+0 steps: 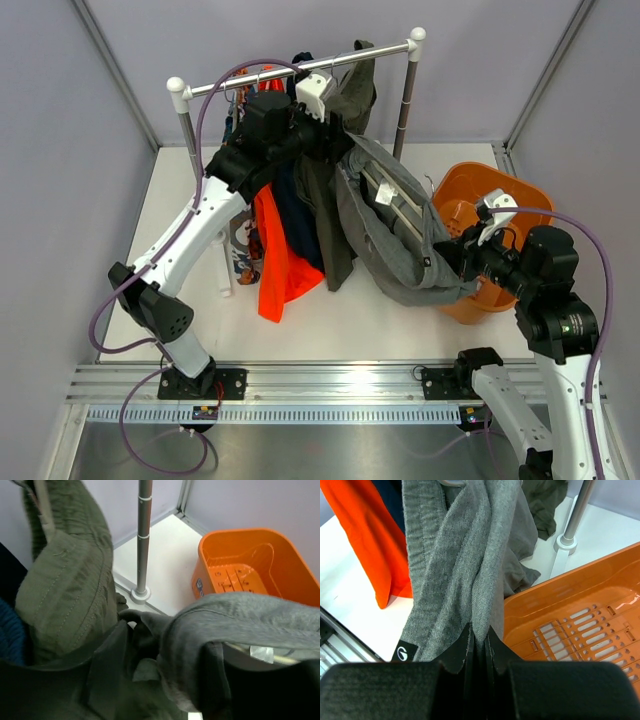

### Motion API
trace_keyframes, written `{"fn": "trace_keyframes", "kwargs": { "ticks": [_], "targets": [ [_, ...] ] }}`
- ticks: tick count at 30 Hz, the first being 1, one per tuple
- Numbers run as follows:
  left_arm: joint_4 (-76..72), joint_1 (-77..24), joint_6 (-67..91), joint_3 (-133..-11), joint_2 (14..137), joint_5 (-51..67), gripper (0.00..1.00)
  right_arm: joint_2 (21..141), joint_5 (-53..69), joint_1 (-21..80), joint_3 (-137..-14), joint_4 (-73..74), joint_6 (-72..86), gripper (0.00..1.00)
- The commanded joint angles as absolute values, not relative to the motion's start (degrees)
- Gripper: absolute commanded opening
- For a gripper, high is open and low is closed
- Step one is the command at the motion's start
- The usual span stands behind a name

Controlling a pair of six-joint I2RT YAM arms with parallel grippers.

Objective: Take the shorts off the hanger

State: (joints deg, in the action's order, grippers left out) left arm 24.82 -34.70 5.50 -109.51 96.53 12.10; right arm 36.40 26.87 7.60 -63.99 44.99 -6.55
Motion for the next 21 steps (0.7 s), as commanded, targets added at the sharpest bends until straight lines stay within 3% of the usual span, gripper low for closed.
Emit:
{"fn": "trace_keyframes", "kwargs": {
  "ticks": [1,6,11,18,21],
  "targets": [
    [15.91,-31.02,3.52,-108.72,92.46,9.04,0.61,35.6,25.75,7.21,-66.8,47.99,-4.75,0.0],
    [15.03,-31.64,2.02,-106.97,91.76,17.03,0.75,36.12,25.93,7.21,-67.32,47.2,-4.31,0.0],
    [15.47,-32.43,0.44,-105.38,91.76,23.72,0.79,36.91,25.84,7.21,-68.29,46.84,-3.96,0.0],
    [17.49,-35.15,-2.81,-104.41,92.9,22.44,0.77,37.7,28.56,7.21,-69.96,46.23,-3.08,0.0],
    [18.81,-37.43,-4.92,-106.16,94.74,15.24,0.69,37.79,30.58,7.21,-70.31,46.14,-2.9,0.0]
  ]
}}
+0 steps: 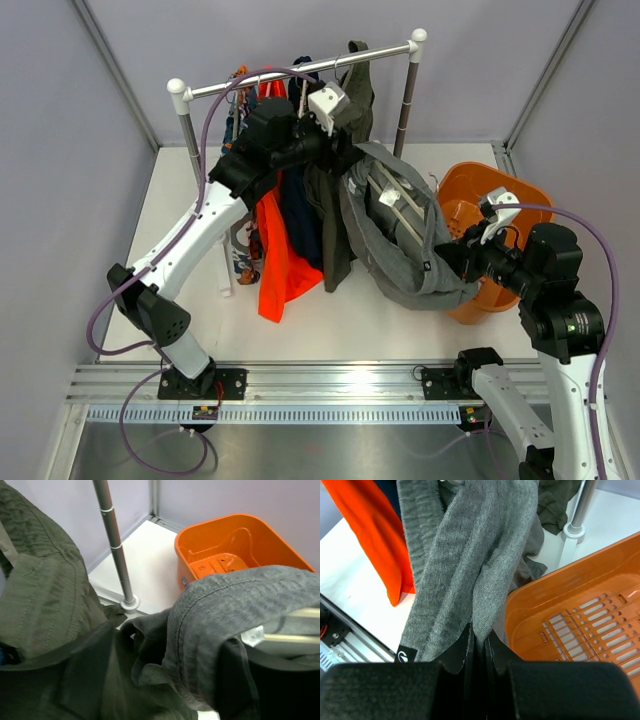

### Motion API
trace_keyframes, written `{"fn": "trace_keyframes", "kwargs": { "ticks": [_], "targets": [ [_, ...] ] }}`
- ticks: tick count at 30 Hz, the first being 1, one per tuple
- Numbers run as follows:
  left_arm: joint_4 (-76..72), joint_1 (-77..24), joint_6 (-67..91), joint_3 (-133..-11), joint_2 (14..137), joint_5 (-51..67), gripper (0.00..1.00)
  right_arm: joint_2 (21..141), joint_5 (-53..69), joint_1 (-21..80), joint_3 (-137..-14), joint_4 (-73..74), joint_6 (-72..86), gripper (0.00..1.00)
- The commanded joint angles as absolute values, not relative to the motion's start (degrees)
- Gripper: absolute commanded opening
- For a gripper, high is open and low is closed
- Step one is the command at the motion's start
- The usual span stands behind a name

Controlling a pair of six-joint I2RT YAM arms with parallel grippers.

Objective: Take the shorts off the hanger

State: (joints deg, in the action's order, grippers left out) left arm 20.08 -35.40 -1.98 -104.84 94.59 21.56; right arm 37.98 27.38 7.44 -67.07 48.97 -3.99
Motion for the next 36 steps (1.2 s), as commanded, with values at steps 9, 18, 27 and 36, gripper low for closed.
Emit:
{"fn": "trace_keyframes", "kwargs": {
  "ticks": [9,18,27,36],
  "targets": [
    [19.69,-39.2,-8.34,-111.44,96.59,-8.67,0.0,36.13,32.96,7.21,-70.93,49.12,-7.89,0.0],
    [20.12,-33.4,-7.04,-116.01,95.01,-17.93,0.0,31.29,28.75,7.21,-66.45,54.48,-19.33,0.0],
    [19.87,-32.87,-6.68,-116.98,93.6,-20.39,0.0,31.64,21.71,7.21,-64.51,57.91,-21.08,0.0],
    [19.07,-32.78,-5.63,-118.3,92.73,-17.94,0.0,36.9,16.63,7.21,-63.54,64.06,-33.92,0.0]
  ]
}}
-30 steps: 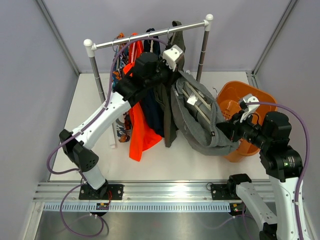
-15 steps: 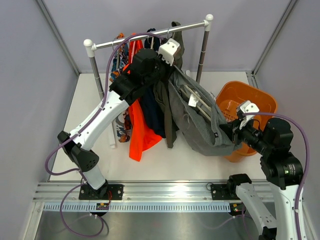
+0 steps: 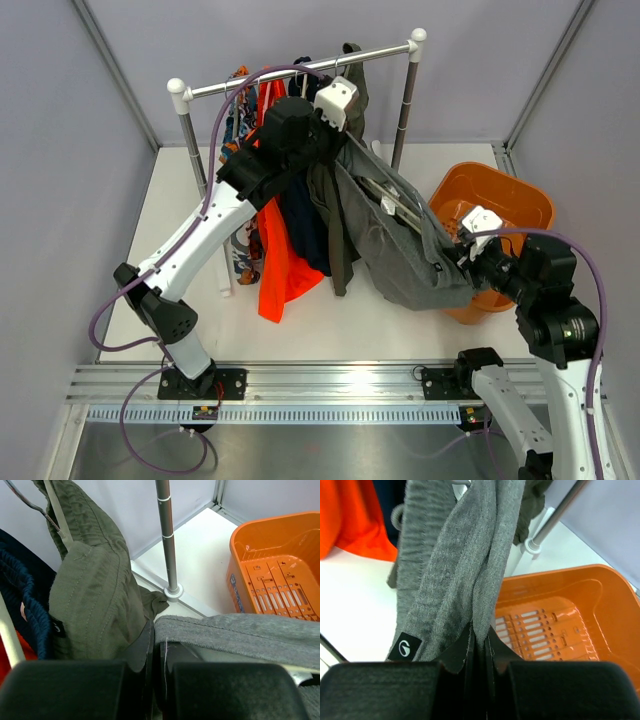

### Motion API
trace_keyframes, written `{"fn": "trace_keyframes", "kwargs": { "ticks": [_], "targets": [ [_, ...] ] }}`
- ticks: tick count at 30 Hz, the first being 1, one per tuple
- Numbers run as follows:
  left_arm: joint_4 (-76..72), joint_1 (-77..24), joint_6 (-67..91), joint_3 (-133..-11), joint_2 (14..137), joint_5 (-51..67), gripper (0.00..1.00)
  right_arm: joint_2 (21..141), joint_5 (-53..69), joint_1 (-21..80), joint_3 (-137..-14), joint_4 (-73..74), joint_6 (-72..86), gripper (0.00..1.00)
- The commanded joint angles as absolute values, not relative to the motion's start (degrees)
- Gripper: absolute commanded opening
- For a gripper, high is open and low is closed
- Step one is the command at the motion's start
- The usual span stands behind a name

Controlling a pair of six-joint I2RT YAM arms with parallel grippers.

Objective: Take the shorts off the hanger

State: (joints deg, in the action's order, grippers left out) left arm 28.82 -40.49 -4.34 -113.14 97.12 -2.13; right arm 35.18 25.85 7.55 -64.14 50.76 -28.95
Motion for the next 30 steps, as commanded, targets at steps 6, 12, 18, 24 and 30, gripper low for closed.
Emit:
{"fn": "trace_keyframes", "kwargs": {
  "ticks": [6,12,18,24,30],
  "targets": [
    [20.21,-33.13,-6.33,-116.9,92.9,-14.94,0.0,31.83,28.55,7.21,-65.13,64.86,-44.81,0.0],
    [21.09,-33.13,-6.33,-112.6,92.29,-13.27,0.0,30.5,31.46,7.21,-71.0,59.94,-37.98,0.0],
    [21.27,-33.05,-4.14,-110.48,92.9,-8.27,0.0,32.17,36.56,7.29,-75.14,58.37,-31.39,0.0],
    [18.02,-33.05,-0.18,-106.35,90.53,-0.36,0.5,34.19,35.15,7.21,-76.99,53.88,-20.49,0.0],
    [17.31,-32.87,1.49,-107.14,86.76,4.48,0.85,35.86,34.98,7.29,-77.69,50.89,-14.77,0.0]
  ]
}}
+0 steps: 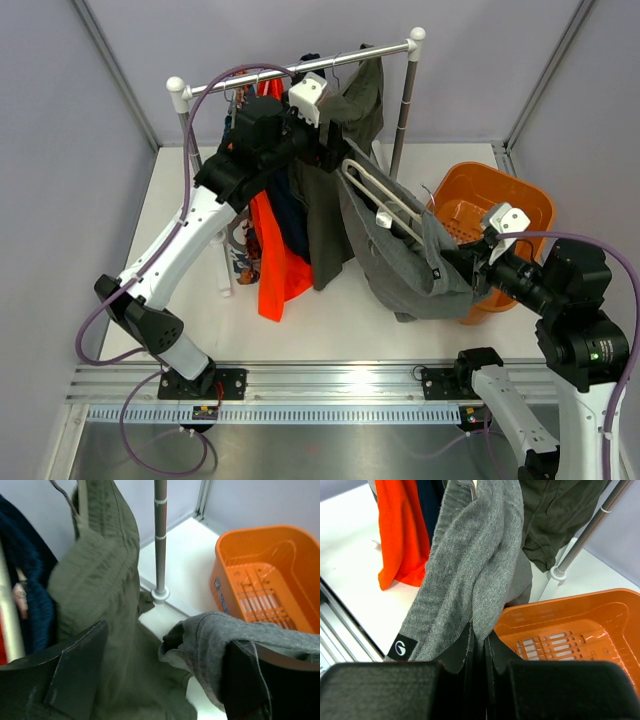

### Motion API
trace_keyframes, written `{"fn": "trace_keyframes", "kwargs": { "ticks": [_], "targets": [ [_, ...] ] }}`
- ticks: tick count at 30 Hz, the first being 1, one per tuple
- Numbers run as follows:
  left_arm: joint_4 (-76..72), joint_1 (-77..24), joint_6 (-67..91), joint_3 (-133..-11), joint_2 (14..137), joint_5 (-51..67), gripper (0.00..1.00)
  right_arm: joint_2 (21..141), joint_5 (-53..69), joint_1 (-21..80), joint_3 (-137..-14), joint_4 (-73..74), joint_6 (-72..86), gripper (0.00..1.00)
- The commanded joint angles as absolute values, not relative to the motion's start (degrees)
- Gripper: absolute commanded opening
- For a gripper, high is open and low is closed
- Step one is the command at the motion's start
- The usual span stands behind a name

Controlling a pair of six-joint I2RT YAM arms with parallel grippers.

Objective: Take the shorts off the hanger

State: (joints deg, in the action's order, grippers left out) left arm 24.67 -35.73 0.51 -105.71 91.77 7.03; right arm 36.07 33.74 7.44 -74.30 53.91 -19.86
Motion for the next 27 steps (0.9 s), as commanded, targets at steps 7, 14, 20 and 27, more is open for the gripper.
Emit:
{"fn": "trace_keyframes", "kwargs": {
  "ticks": [7,14,20,27],
  "targets": [
    [21.25,-31.21,5.27,-114.07,86.91,13.69,0.99,37.27,41.2,7.21,-78.66,47.03,-9.15,0.0],
    [26.36,-29.36,7.64,-110.66,88.07,15.11,0.88,36.57,46.32,7.21,-79.1,44.39,-7.65,0.0],
    [27.25,-29.09,10.28,-104.42,86.32,15.73,0.67,35.25,45.0,7.21,-80.33,41.23,-4.49,0.0],
    [12.33,-29.09,12.39,-87.12,76.84,26.61,0.88,34.8,34.22,7.21,-77.7,33.85,7.54,0.0]
  ]
}}
